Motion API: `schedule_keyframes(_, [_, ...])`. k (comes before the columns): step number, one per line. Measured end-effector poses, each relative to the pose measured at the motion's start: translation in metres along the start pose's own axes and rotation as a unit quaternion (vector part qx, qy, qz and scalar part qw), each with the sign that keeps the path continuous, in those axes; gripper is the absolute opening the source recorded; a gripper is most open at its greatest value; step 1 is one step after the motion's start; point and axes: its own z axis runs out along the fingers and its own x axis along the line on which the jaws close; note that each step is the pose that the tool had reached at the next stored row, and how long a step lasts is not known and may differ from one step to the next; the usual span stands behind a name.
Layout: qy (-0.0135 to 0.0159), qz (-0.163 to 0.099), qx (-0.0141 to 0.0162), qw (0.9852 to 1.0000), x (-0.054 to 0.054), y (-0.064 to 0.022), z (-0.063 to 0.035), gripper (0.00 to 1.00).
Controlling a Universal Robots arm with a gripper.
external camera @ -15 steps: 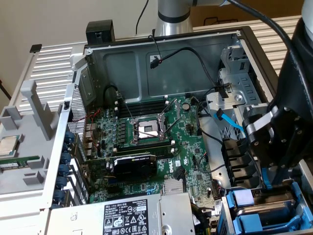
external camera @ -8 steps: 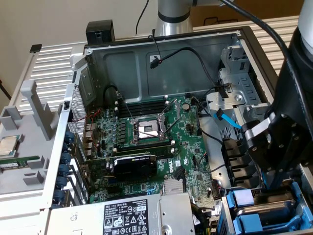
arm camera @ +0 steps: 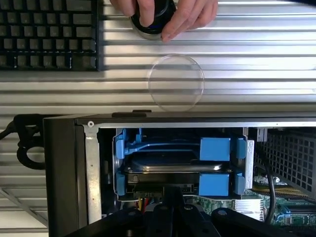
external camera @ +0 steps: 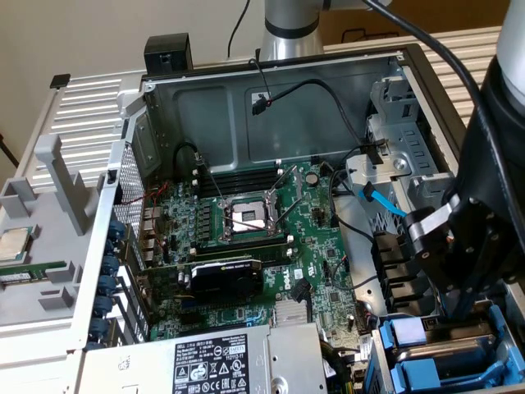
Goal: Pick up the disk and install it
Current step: 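Insert the second disk wire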
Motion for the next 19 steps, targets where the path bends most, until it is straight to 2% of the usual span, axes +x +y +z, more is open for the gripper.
schedule_keyframes(19, [0.0,0.0,0.0001,1.0,-0.0001,0.0003,0.0057,0.11])
